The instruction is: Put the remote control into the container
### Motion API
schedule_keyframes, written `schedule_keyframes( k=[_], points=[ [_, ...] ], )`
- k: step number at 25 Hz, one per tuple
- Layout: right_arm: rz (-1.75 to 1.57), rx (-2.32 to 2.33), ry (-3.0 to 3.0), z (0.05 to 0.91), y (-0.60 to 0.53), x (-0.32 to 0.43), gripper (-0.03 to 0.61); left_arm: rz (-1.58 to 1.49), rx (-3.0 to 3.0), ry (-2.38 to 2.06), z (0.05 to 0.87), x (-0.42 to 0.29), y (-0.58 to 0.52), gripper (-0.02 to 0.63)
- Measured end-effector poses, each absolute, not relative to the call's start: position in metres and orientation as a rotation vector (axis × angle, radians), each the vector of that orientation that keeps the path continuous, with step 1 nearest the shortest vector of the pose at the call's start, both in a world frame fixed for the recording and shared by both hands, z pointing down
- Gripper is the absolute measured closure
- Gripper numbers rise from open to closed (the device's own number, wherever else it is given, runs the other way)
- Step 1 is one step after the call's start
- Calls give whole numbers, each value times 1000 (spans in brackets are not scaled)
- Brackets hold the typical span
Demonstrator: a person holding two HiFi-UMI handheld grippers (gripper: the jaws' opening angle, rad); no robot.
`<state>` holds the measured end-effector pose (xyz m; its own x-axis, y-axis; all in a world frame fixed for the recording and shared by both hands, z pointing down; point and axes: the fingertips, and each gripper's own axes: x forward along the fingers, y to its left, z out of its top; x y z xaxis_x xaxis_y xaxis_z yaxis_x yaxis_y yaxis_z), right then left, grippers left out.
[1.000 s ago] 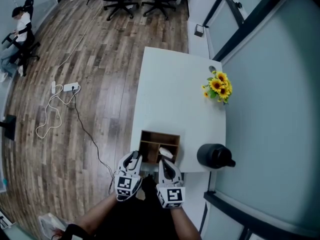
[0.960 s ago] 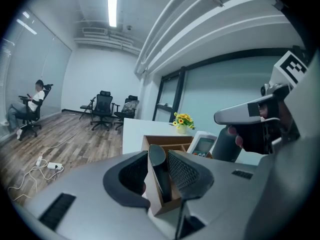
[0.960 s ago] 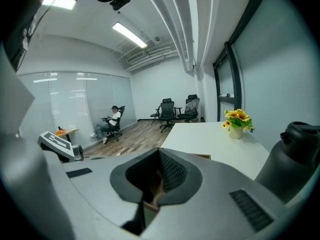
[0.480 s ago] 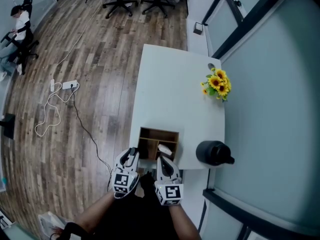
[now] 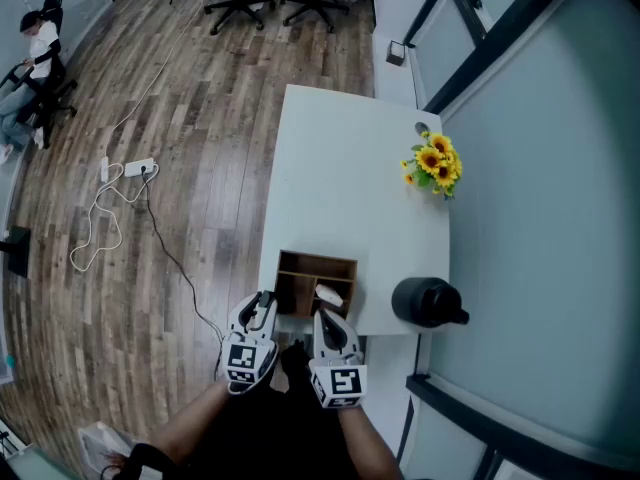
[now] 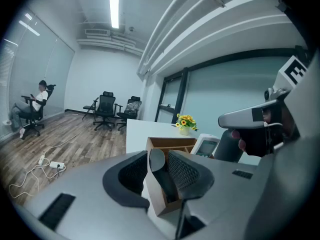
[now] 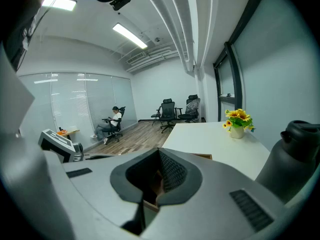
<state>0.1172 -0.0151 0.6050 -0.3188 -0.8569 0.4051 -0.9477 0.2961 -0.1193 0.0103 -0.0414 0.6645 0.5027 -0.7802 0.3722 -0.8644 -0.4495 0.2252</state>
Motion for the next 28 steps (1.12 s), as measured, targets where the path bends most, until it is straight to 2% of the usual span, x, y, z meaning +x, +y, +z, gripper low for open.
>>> schedule_keyframes(
  k=[28],
  points=[
    [492,1657,-2313,604,-14,122,574,309,2390,-1358,660,18,-52,488]
  ],
)
